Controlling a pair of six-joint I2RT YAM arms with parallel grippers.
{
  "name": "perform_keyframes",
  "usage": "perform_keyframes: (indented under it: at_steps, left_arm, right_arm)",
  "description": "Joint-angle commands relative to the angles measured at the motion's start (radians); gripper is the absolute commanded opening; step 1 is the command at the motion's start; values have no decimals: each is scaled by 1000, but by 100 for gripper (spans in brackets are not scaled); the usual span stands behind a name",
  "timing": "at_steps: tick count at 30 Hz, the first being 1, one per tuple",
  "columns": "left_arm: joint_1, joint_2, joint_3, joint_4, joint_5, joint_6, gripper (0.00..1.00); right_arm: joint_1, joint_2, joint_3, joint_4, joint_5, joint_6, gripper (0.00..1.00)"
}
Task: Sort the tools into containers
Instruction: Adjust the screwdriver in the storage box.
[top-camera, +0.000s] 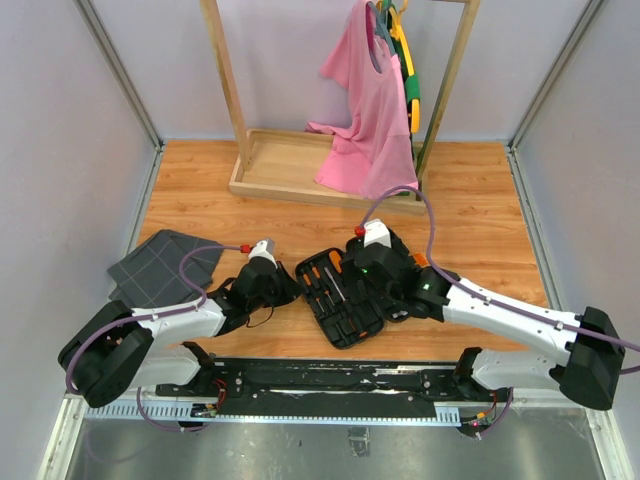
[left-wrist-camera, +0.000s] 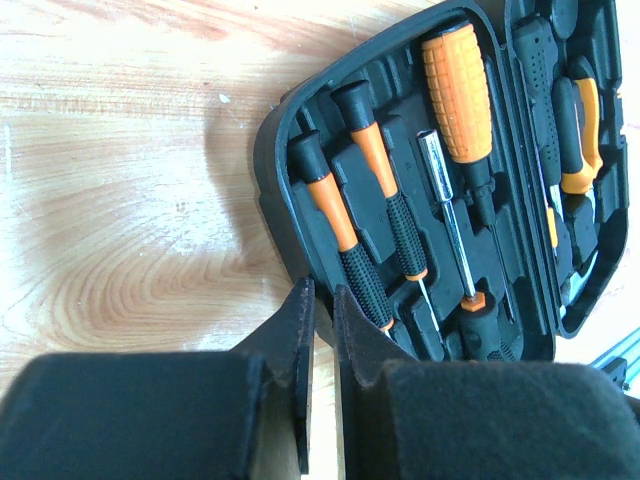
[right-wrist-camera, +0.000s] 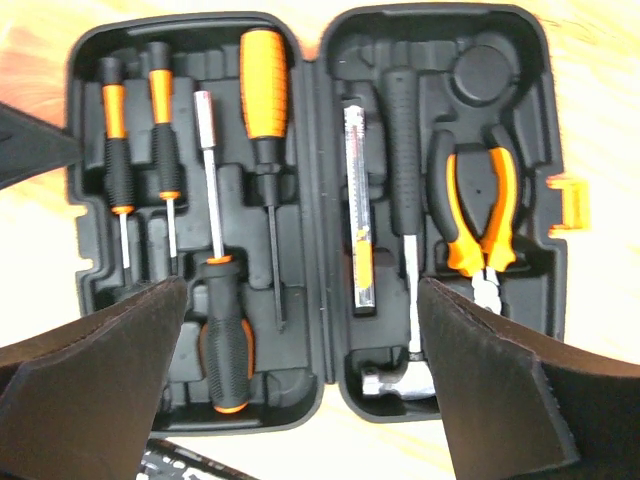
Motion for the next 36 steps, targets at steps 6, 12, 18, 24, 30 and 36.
perform_keyframes:
  at_steps: [6,12,18,24,30,36]
  left_arm:
    - [-24,20,6,-88,26,31,1]
    - [-24,43,19,-81,35,32,1]
    - [-24,49,19,-75,34,34,0]
    - [-23,41,12,-77,31,30,0]
    - [-24,42,11,-76,31,30,0]
    - [-22,52,10,-70,34,32,1]
  right_arm:
    - [-112,-71,-120,163,-128,-27,100]
    - [-114,-2,-87,157,-265,-50,62]
    - [-135,154,37,67,-353,-59,26]
    - [-135,260,100,-20,-419,-49,15]
    - [-120,312,109,-95,-425,-44,18]
    - [-106,343,104,-87,-448,-38,17]
